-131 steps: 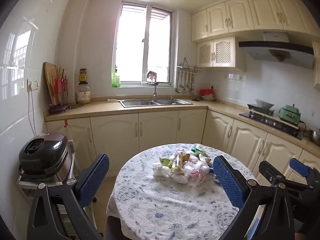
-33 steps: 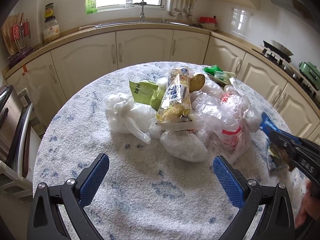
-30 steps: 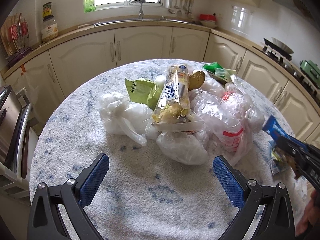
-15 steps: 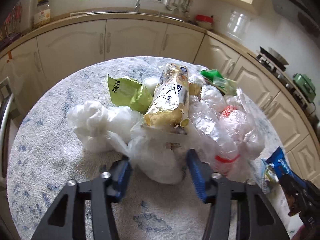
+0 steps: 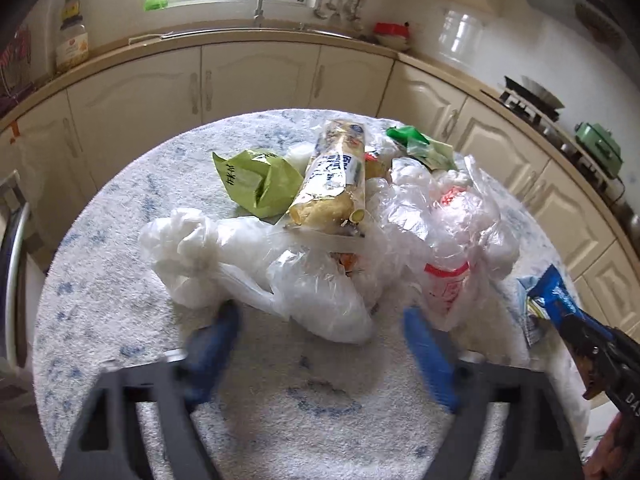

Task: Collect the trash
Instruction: 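Grasp the clear plastic bag with the left gripper while the right gripper holds the snack stick, then carry both items to the blue bin and open both grippers over it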

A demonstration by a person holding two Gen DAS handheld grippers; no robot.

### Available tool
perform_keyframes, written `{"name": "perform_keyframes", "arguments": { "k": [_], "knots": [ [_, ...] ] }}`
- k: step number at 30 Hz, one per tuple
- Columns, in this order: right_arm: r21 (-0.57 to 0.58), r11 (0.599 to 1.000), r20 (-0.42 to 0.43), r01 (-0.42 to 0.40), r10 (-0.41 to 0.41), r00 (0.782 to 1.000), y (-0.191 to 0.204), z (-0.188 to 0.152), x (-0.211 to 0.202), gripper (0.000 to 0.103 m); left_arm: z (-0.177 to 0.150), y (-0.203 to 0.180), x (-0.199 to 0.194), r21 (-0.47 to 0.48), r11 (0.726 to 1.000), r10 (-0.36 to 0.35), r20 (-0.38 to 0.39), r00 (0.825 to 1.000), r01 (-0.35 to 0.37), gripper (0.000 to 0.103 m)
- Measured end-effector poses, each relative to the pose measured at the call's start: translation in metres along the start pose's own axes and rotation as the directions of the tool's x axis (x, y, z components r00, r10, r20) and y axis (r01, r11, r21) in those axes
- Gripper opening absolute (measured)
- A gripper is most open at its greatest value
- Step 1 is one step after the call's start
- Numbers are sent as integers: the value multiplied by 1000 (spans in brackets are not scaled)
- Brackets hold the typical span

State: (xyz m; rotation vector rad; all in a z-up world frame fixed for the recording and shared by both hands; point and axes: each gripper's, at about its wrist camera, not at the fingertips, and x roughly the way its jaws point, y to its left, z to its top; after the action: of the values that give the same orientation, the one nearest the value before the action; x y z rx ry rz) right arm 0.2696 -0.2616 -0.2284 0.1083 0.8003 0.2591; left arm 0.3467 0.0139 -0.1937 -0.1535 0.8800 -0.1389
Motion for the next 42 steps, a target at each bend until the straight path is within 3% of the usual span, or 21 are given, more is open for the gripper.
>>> {"name": "perform_keyframes", "arguments": {
  "k": [5,8,10,14,19,21,22,23,25,35,42],
  "knots": [
    [5,1000,11,4,-4,1000,-5,1,-6,14,-17,-22,-36,41,999,7,6,1000,-7,91],
    [12,1000,17,8,-9,1000,-8,2,-8,14,-22,-50,-57,146,989,16,74,997,-27,102],
    [19,1000,21,10,-11,1000,-12,1,-10,14,-19,-69,-65,203,978,13,139,990,-41,102],
    [41,999,37,14,-15,999,-22,1,-17,14,-3,-97,-52,257,965,8,148,989,-46,102],
    [74,997,51,28,-32,998,-39,0,-28,14,6,-122,-11,346,932,74,100,992,-104,102],
    [86,996,54,31,-35,998,-46,1,-31,14,5,-128,5,371,924,74,70,995,-94,86],
    [87,996,55,33,-38,998,-49,1,-32,14,7,-129,14,365,928,64,45,997,-76,60],
    [89,995,55,35,-40,998,-51,0,-33,14,12,-126,21,334,942,33,18,999,-37,51],
    [97,995,55,34,-40,998,-55,-1,-35,14,20,-117,23,279,959,-39,-19,999,43,45],
    [135,991,87,27,-39,995,-70,-8,-51,14,8,-112,-31,253,966,-86,85,993,62,41],
    [176,984,142,29,-54,988,-90,-12,-81,14,-20,-152,-81,286,951,-161,151,975,113,41]
  ]
}}
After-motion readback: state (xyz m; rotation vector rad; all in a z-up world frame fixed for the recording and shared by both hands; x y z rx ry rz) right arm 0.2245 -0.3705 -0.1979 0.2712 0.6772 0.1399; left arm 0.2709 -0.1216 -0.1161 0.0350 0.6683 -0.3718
